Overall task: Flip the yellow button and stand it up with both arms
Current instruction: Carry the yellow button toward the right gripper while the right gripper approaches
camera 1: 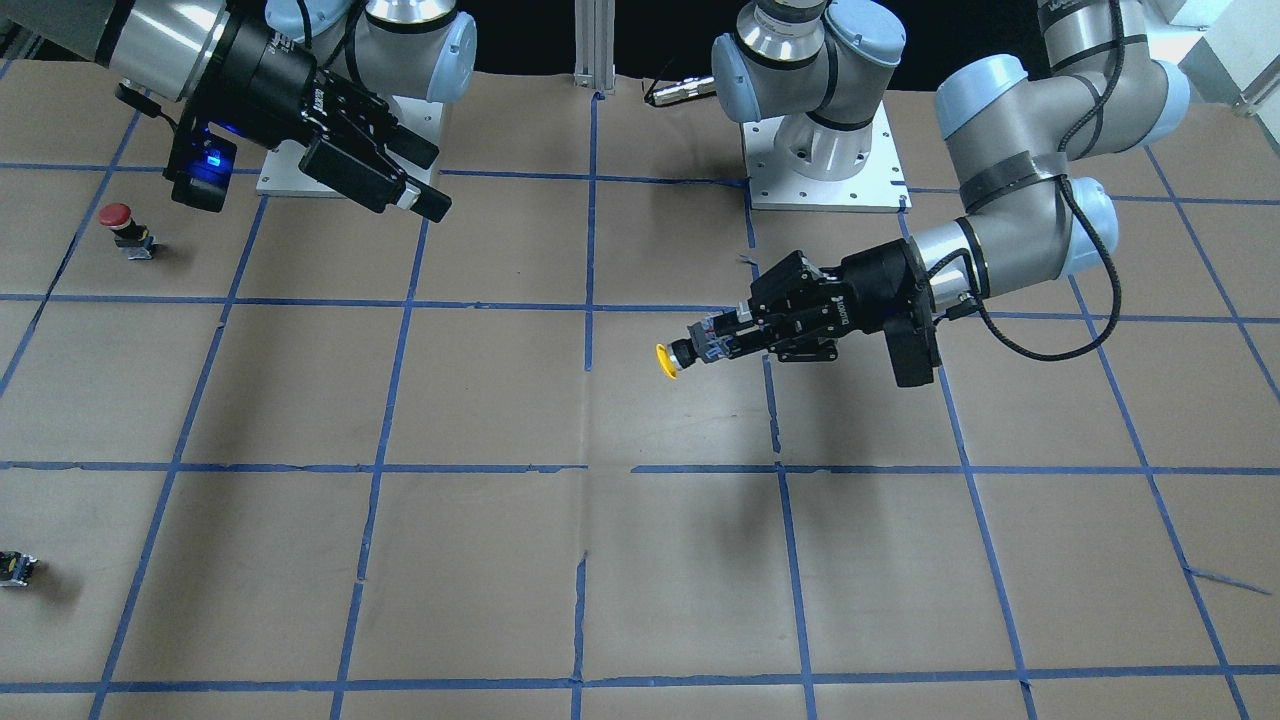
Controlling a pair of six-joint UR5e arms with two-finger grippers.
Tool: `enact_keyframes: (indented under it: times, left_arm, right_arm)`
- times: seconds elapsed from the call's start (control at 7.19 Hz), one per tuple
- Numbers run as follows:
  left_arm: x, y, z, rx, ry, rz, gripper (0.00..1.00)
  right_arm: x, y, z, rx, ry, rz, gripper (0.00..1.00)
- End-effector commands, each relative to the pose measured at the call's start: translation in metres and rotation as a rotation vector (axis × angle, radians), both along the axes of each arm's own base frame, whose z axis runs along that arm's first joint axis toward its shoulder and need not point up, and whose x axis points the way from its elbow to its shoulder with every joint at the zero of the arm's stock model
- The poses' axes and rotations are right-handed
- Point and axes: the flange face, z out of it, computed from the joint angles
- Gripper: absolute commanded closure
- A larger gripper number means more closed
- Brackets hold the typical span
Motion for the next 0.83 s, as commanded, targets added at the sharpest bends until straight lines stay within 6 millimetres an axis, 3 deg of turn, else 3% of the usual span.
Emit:
enact_keyframes:
  times: [0.0, 0.28, 0.56, 0.7]
  left_arm:
    - [-0.057, 0.005, 0.021, -0.044, 0.170, -0.033, 0.92]
    - [-0.083, 0.014, 0.039, -0.025, 0.189, -0.048, 0.95]
    - [-0.112, 0.015, 0.056, -0.013, 0.195, -0.056, 0.97]
    - [-0.113, 0.013, 0.065, -0.009, 0.191, -0.034, 0.98]
  right_arm:
    - [0.000, -0.006, -0.008, 0.021, -0.021, -0.010, 0.00]
    - [-0.003, -0.025, -0.024, 0.036, -0.024, -0.015, 0.00]
    - [-0.001, -0.022, -0.027, 0.045, -0.021, -0.011, 0.00]
    - [-0.001, -0.023, -0.027, 0.044, -0.025, -0.011, 0.00]
